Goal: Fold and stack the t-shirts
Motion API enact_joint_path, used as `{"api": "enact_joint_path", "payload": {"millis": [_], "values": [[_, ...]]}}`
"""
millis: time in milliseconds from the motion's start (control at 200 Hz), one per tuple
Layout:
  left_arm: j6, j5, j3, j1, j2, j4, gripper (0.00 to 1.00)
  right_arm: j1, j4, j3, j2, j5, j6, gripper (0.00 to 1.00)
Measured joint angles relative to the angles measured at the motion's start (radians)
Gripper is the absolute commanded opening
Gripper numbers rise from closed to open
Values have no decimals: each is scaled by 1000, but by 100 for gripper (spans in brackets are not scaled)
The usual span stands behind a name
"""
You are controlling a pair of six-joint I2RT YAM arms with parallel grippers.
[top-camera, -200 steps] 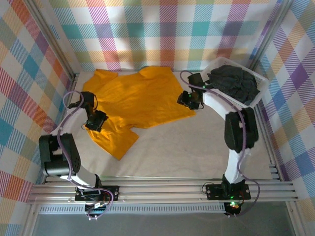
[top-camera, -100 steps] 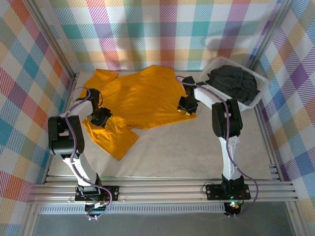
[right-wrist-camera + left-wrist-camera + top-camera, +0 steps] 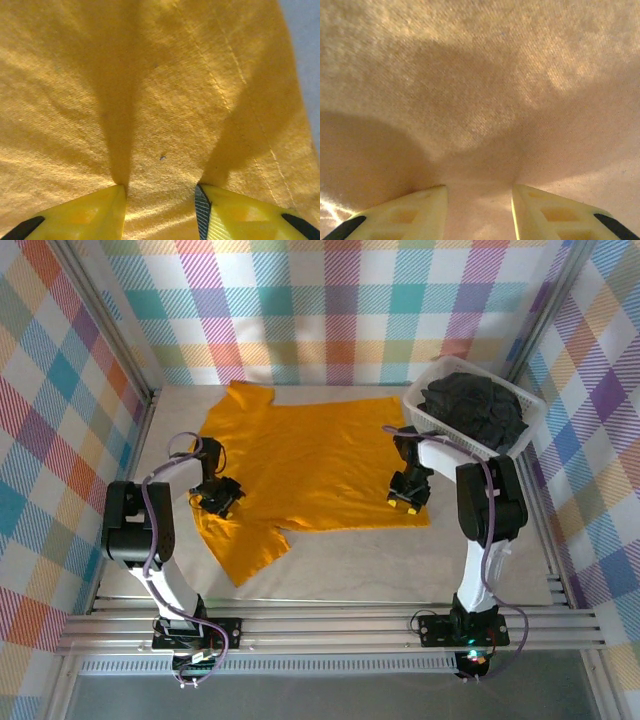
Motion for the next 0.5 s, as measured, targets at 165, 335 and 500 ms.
{"api": "enact_joint_path", "payload": {"millis": [165, 335, 500], "values": [[13, -2, -11, 7, -12, -1, 48, 10, 24, 0, -4, -27, 0, 45], [41, -88, -3, 7, -122, -98, 49, 14, 34, 47, -19, -12, -5, 49], [34, -135, -121, -4, -442, -210, 41, 14, 24, 33, -167, 22, -4, 48]]}}
